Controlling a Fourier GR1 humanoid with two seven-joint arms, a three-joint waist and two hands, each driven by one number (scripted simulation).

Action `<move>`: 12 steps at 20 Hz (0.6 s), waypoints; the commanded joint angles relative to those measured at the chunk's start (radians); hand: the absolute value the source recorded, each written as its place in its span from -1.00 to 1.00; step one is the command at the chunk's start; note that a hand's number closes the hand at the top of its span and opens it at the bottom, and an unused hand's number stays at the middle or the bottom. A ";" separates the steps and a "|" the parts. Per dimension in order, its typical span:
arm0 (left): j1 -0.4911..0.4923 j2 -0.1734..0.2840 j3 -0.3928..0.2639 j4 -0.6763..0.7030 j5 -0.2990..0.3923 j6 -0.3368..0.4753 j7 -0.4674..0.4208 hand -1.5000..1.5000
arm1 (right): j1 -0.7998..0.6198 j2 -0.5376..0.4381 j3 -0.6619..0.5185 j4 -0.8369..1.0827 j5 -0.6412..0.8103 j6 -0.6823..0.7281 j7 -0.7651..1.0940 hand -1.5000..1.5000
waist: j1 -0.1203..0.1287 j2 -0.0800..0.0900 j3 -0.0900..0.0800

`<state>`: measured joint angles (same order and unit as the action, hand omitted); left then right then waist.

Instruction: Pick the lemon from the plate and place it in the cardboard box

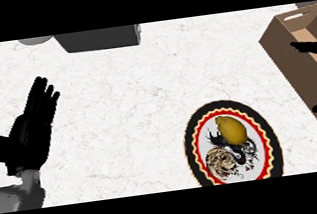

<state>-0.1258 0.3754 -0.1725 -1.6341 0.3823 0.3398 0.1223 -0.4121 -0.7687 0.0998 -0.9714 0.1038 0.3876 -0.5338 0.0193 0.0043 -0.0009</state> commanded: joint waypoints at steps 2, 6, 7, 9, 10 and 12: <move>0.016 0.011 0.024 -0.005 0.006 -0.017 0.005 0.00 | -0.095 -0.081 0.095 -0.065 0.059 0.198 0.136 -1.00 | -0.003 -0.006 -0.001; 0.009 -0.019 0.028 0.008 -0.020 -0.002 0.019 0.00 | -0.080 -0.005 0.079 -0.218 -0.010 0.274 0.302 -1.00 | -0.024 -0.009 -0.001; -0.010 -0.039 0.022 0.013 -0.054 0.005 0.006 0.00 | -0.003 0.001 0.058 -0.253 0.003 0.246 0.273 -1.00 | -0.026 -0.007 0.000; 0.017 -0.041 0.011 -0.021 -0.057 -0.002 0.024 0.00 | -0.065 0.035 0.050 -0.260 -0.045 0.317 0.365 -1.00 | -0.020 -0.007 0.000; 0.101 -0.010 0.061 -0.019 -0.014 -0.074 -0.040 0.00 | -0.042 0.058 0.041 -0.322 -0.055 0.288 0.404 -1.00 | -0.019 -0.008 0.000; 0.011 -0.045 0.066 0.029 -0.046 -0.055 -0.007 0.00 | -0.067 0.086 0.014 -0.290 -0.054 0.327 0.433 -1.00 | -0.020 -0.005 0.000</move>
<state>-0.0925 0.3469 -0.1381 -1.6437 0.3460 0.3095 0.1241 -0.4712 -0.7308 0.1421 -1.2085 0.0782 0.6656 -0.2030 0.0017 -0.0019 -0.0008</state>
